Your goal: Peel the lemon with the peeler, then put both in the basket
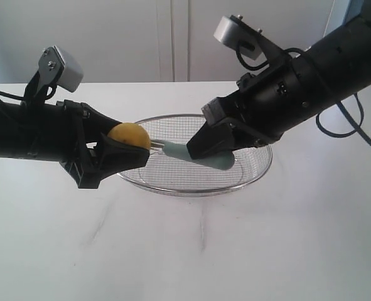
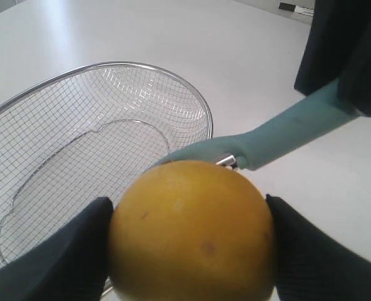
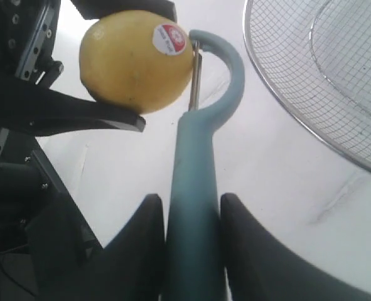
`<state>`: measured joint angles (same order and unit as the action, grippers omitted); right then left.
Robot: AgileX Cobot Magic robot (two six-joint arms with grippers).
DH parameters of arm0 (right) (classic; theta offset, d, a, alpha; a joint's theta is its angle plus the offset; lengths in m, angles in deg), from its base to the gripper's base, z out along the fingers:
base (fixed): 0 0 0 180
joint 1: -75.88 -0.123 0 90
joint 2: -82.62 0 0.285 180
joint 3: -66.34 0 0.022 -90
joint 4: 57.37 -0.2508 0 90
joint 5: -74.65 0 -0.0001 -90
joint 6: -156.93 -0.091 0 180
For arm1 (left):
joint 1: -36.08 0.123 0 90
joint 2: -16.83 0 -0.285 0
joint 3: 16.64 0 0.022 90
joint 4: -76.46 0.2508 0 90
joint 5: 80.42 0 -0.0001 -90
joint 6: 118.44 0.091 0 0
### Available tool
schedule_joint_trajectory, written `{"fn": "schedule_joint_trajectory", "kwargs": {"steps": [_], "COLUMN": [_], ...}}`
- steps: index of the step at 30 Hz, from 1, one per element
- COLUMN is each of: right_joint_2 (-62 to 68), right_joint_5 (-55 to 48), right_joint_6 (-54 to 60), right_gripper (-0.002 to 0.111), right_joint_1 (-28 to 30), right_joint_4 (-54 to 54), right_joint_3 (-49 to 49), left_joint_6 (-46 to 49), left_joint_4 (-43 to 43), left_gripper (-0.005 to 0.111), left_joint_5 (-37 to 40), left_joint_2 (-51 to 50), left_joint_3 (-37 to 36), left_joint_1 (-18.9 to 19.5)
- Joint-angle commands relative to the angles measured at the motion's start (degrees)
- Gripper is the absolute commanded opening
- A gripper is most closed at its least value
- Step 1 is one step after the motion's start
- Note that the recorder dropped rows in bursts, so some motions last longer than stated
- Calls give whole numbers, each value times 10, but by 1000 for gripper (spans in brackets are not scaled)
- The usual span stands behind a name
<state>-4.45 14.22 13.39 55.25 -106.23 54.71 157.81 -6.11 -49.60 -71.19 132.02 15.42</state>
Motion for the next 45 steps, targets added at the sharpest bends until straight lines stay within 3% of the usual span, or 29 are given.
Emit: {"fn": "schedule_joint_trajectory", "kwargs": {"steps": [1, 14, 37, 45], "right_joint_2": [-10, -2, -98, -142], "right_joint_5": [-1, 77, 82, 156], "right_joint_6": [7, 6, -6, -14], "right_gripper": [0, 0, 0, 0], "right_joint_1": [2, 2, 2, 2], "right_joint_4": [-18, 0, 3, 103], "right_joint_3": [3, -17, -16, -16], "left_joint_6": [0, 0, 0, 0], "left_joint_4": [-12, -12, -12, -12], "left_gripper": [0, 0, 0, 0], "left_joint_5": [-6, -6, -6, -6], "left_joint_2": [2, 2, 2, 2], "left_joint_3": [-1, -1, -1, -1], "left_joint_1": [-1, -1, -1, -1]}}
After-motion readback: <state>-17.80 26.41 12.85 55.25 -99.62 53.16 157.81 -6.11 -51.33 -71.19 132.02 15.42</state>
